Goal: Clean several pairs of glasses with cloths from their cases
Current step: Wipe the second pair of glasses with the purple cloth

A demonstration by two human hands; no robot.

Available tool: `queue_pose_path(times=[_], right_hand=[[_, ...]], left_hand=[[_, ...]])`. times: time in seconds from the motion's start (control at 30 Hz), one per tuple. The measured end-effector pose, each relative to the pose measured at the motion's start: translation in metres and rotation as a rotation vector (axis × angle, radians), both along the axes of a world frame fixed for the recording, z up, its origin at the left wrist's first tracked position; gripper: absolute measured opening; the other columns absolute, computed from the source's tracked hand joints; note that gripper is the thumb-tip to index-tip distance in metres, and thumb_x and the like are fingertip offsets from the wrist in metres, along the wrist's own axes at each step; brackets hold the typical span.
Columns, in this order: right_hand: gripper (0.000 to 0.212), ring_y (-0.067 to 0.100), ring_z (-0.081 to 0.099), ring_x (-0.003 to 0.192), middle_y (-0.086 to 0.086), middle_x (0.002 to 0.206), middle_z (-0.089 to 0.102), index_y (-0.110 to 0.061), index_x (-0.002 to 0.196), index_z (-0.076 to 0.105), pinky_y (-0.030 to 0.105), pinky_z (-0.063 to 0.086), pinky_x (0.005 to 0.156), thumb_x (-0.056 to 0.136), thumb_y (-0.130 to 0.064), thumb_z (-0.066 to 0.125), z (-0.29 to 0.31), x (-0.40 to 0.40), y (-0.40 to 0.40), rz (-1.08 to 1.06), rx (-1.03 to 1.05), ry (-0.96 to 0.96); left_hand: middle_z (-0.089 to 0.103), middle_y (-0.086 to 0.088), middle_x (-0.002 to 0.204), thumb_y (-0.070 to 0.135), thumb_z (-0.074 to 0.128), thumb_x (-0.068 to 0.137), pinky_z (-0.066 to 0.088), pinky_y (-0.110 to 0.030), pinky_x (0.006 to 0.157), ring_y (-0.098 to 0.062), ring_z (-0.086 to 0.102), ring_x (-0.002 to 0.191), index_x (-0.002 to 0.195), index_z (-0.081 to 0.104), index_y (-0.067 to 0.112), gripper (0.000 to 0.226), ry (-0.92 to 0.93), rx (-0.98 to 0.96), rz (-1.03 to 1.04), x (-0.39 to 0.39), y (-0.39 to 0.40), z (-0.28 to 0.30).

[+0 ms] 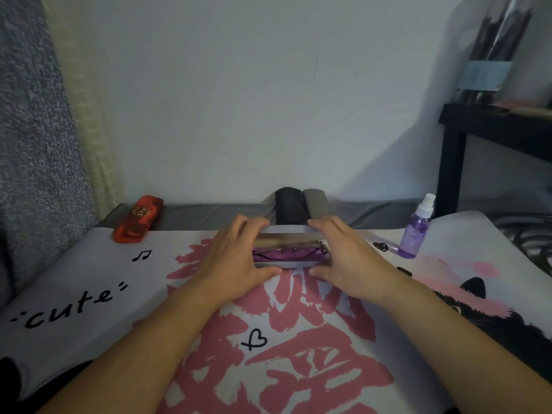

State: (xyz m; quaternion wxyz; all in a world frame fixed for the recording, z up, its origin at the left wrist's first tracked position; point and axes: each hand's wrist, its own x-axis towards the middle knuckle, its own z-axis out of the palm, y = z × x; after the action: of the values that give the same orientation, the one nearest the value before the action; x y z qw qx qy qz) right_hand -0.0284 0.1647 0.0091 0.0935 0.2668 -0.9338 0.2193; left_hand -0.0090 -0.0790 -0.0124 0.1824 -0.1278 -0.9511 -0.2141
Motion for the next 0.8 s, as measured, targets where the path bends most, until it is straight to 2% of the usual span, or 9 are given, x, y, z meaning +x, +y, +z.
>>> queue_pose_path(times=[0.13, 0.23, 0.37, 0.47, 0.57, 0.67, 0.73, 0.8], right_hand=[[0.064, 0.008, 0.042, 0.124, -0.012, 0.137, 0.041, -0.028, 0.140, 0.044, 0.026, 0.041, 0.106, 0.086, -0.035, 0.079, -0.001, 0.005, 0.000, 0.049, 0.068, 0.006], [0.051, 0.009, 0.041, 0.123, -0.011, 0.135, 0.044, -0.027, 0.132, 0.049, 0.030, 0.042, 0.107, 0.089, -0.033, 0.076, 0.000, 0.008, -0.002, 0.052, 0.085, -0.004], [0.031, 0.011, 0.045, 0.120, -0.010, 0.129, 0.050, -0.026, 0.123, 0.055, 0.031, 0.043, 0.103, 0.095, -0.023, 0.068, -0.001, 0.007, -0.002, 0.036, 0.056, 0.045], [0.027, 0.012, 0.048, 0.117, -0.006, 0.126, 0.053, -0.022, 0.123, 0.059, 0.022, 0.041, 0.098, 0.097, -0.016, 0.062, -0.013, 0.008, -0.010, -0.043, -0.016, 0.141], [0.032, 0.019, 0.050, 0.118, 0.003, 0.127, 0.055, -0.013, 0.124, 0.062, 0.026, 0.044, 0.098, 0.094, -0.006, 0.062, -0.022, 0.010, -0.036, -0.121, -0.153, 0.270], [0.037, 0.024, 0.051, 0.115, 0.007, 0.124, 0.057, -0.008, 0.122, 0.064, 0.034, 0.048, 0.097, 0.087, 0.003, 0.065, -0.025, 0.008, -0.070, -0.042, -0.180, 0.345], [0.040, 0.025, 0.052, 0.115, 0.008, 0.125, 0.058, -0.007, 0.124, 0.062, 0.034, 0.049, 0.098, 0.086, 0.002, 0.065, -0.026, 0.004, -0.084, -0.003, -0.178, 0.343], [0.041, 0.025, 0.051, 0.116, 0.007, 0.126, 0.057, -0.008, 0.126, 0.061, 0.034, 0.048, 0.098, 0.086, 0.000, 0.066, -0.028, 0.000, -0.088, -0.002, -0.161, 0.336]], left_hand=[[0.039, 0.012, 0.117, 0.055, 0.074, 0.081, 0.048, -0.030, 0.088, -0.009, 0.045, 0.101, 0.120, 0.047, 0.034, 0.052, 0.077, -0.077, -0.047, 0.001, -0.002, -0.002], [0.037, 0.015, 0.116, 0.053, 0.071, 0.085, 0.049, -0.028, 0.084, -0.006, 0.046, 0.100, 0.113, 0.045, 0.035, 0.043, 0.042, -0.061, -0.089, 0.001, -0.003, -0.004], [0.040, 0.018, 0.122, 0.058, 0.063, 0.090, 0.045, -0.026, 0.082, -0.005, 0.049, 0.103, 0.116, 0.036, 0.041, 0.041, -0.079, 0.010, -0.113, 0.005, -0.002, -0.003], [0.043, 0.015, 0.130, 0.057, 0.055, 0.096, 0.041, -0.027, 0.091, -0.007, 0.045, 0.114, 0.133, 0.033, 0.040, 0.046, -0.113, -0.031, -0.106, 0.012, 0.002, 0.000], [0.041, 0.001, 0.139, 0.052, 0.046, 0.101, 0.041, -0.034, 0.104, -0.018, 0.041, 0.125, 0.150, 0.023, 0.035, 0.056, 0.013, -0.107, 0.061, 0.016, -0.002, 0.003], [0.044, -0.010, 0.133, 0.048, 0.043, 0.103, 0.043, -0.043, 0.102, -0.029, 0.044, 0.122, 0.155, 0.025, 0.030, 0.058, 0.053, 0.011, 0.303, 0.023, -0.017, 0.009], [0.046, -0.012, 0.132, 0.050, 0.040, 0.103, 0.045, -0.047, 0.101, -0.031, 0.047, 0.120, 0.155, 0.026, 0.030, 0.057, 0.044, 0.122, 0.378, 0.030, -0.033, 0.012], [0.043, -0.016, 0.136, 0.048, 0.038, 0.104, 0.044, -0.049, 0.101, -0.035, 0.046, 0.122, 0.155, 0.024, 0.028, 0.056, 0.053, 0.144, 0.461, 0.033, -0.049, 0.014]])
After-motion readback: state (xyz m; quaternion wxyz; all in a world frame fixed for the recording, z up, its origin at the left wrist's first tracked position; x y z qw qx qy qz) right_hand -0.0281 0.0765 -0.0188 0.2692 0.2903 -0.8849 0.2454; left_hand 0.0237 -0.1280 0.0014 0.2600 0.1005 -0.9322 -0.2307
